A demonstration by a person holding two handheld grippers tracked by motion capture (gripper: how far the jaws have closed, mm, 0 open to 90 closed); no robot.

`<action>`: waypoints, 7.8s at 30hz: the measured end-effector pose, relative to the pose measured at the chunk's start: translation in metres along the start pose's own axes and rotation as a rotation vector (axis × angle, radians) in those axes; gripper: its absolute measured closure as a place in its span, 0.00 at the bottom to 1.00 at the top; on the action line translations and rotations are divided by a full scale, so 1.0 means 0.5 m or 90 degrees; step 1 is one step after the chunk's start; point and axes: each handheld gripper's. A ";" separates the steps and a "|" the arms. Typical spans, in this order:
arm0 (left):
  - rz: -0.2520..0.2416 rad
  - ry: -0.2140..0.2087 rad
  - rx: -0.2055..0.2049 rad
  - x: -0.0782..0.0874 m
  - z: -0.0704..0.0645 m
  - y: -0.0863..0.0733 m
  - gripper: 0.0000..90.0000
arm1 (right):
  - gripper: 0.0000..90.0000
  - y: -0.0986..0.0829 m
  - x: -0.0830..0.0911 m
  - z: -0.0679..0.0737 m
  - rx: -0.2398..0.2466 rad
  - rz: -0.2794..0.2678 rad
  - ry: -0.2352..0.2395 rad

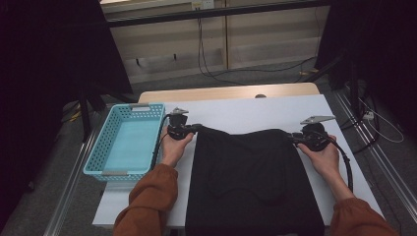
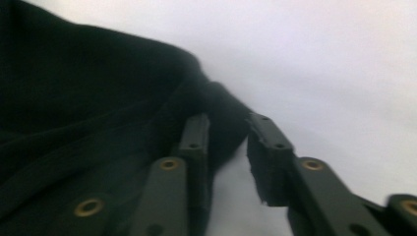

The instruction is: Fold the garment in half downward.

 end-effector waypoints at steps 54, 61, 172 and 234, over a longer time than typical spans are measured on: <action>0.089 -0.034 0.009 -0.027 0.009 -0.025 0.97 | 0.98 0.039 -0.056 -0.032 -0.050 0.023 0.050; 0.068 0.000 0.011 -0.027 0.010 -0.016 0.98 | 0.99 0.043 -0.054 -0.049 -0.052 0.002 -0.019; 0.126 -0.101 -0.185 0.073 -0.175 -0.137 0.69 | 0.56 -0.081 0.088 0.220 0.094 0.009 0.135; -0.036 -0.224 -0.166 0.208 -0.233 -0.139 0.97 | 0.98 -0.104 0.232 0.195 0.050 -0.161 0.187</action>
Point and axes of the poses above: each handheld gripper's, and its own axes: x roughly backward along the jaws, y roughly out of its top, z roughly to its left, and after that the axes turned 2 degrees about z, right-handed
